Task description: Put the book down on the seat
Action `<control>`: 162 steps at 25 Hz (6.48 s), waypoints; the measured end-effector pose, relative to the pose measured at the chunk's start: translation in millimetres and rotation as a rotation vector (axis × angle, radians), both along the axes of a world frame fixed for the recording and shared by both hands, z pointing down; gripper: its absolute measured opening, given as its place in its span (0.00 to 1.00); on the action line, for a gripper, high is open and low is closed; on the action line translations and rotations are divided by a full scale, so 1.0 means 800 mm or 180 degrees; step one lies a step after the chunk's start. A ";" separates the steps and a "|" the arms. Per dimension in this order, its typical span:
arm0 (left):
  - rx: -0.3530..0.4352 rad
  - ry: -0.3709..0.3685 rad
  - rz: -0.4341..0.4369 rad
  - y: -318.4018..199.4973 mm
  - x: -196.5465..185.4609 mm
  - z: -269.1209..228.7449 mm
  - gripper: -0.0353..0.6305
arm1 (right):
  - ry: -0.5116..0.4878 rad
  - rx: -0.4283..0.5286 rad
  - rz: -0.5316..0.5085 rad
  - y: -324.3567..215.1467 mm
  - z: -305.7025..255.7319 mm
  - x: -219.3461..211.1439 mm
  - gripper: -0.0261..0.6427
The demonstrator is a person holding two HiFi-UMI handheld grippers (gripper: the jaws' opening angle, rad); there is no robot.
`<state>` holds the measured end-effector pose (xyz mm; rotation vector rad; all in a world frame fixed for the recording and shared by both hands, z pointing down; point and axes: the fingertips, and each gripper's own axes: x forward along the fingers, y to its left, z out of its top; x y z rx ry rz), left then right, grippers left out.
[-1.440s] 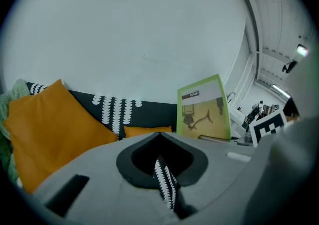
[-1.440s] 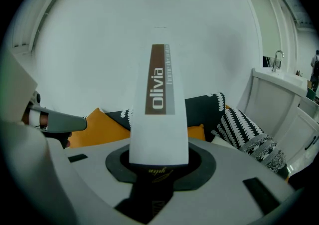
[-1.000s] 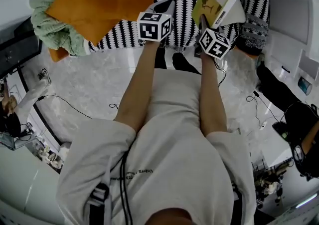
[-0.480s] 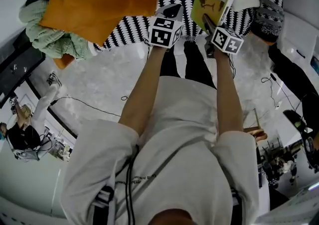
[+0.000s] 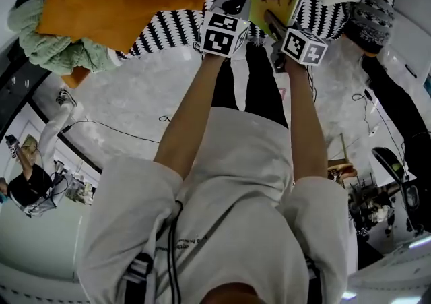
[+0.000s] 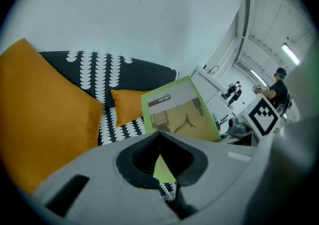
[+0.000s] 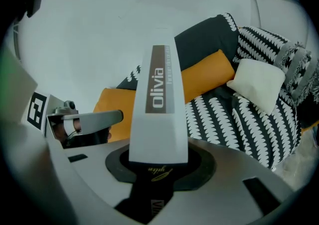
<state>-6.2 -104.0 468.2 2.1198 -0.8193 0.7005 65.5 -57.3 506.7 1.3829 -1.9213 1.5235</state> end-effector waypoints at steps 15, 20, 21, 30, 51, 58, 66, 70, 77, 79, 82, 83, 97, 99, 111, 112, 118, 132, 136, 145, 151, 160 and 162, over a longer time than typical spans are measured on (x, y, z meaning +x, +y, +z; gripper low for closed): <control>-0.0227 -0.0196 0.0270 0.031 0.010 0.146 0.06 | -0.0594 -0.0237 0.0127 0.027 0.122 -0.001 0.23; -0.0215 -0.0223 0.0288 0.031 0.009 0.183 0.06 | -0.0690 -0.0163 -0.0006 0.035 0.151 -0.006 0.23; -0.0224 -0.0240 0.0296 0.034 0.007 0.189 0.06 | -0.0709 -0.0169 -0.0053 0.038 0.156 -0.008 0.23; -0.0305 -0.0391 0.0246 0.058 -0.009 0.247 0.06 | -0.0901 -0.0036 -0.0451 0.028 0.185 -0.027 0.23; -0.0229 -0.0334 -0.0211 -0.014 -0.031 0.299 0.06 | -0.1733 0.0078 -0.0395 -0.033 0.253 -0.070 0.23; -0.0202 -0.0192 -0.0381 -0.039 0.007 0.278 0.06 | -0.2094 0.0088 -0.0221 -0.059 0.229 -0.039 0.24; -0.0274 0.0099 -0.0462 -0.023 0.027 0.323 0.06 | -0.2159 0.0034 0.0081 -0.037 0.276 -0.009 0.24; -0.0282 0.0021 -0.0409 -0.025 0.014 0.323 0.06 | -0.2132 0.0038 0.0274 -0.037 0.275 -0.006 0.24; -0.0292 0.0096 -0.0485 -0.025 0.013 0.322 0.06 | -0.2066 0.0153 0.0502 -0.035 0.266 0.022 0.24; -0.0290 0.0091 -0.0504 -0.026 0.013 0.324 0.06 | -0.2068 0.0148 0.0482 -0.032 0.267 0.024 0.25; -0.0265 0.0085 -0.0509 -0.026 0.015 0.322 0.06 | -0.2055 0.0149 0.0468 -0.028 0.265 0.031 0.25; -0.0255 0.0083 -0.0507 -0.027 0.015 0.322 0.06 | -0.2054 0.0147 0.0471 -0.027 0.265 0.032 0.25; -0.0143 -0.0036 -0.0559 -0.026 0.021 0.325 0.06 | -0.1494 -0.0260 0.0361 0.060 0.302 0.104 0.20; -0.0141 -0.0135 -0.0536 -0.026 0.021 0.324 0.06 | -0.1309 -0.0358 0.0328 0.072 0.308 0.112 0.20; -0.0351 -0.0568 -0.0323 0.027 0.013 0.245 0.06 | -0.0867 -0.0227 -0.0209 0.065 0.203 0.090 0.20; -0.0347 -0.0566 -0.0310 0.032 0.014 0.228 0.06 | -0.0842 -0.0220 -0.0249 0.064 0.187 0.087 0.20; -0.0191 -0.0467 -0.0347 0.040 0.014 0.137 0.06 | -0.0741 0.0088 -0.0603 0.043 0.086 0.052 0.20; 0.0114 -0.0213 -0.0719 0.078 0.009 -0.029 0.06 | -0.0116 0.0490 -0.0476 0.048 -0.046 0.048 0.20; 0.0278 -0.0205 -0.0659 0.100 0.006 -0.075 0.06 | 0.0190 0.0669 -0.0520 0.061 -0.072 0.044 0.20; 0.0461 -0.0070 -0.0491 0.116 0.027 -0.122 0.06 | 0.0622 0.0979 -0.0859 0.068 -0.093 0.046 0.18; 0.0533 0.0022 -0.0572 0.126 0.025 -0.128 0.06 | 0.0722 0.1024 -0.1113 0.076 -0.090 0.037 0.13; 0.0571 0.0061 -0.0637 0.137 0.048 -0.123 0.06 | 0.0740 0.1181 -0.1221 0.082 -0.114 0.053 0.05; 0.0607 0.0034 -0.0612 0.136 0.053 -0.119 0.06 | 0.0767 0.1237 -0.1312 0.085 -0.115 0.054 0.05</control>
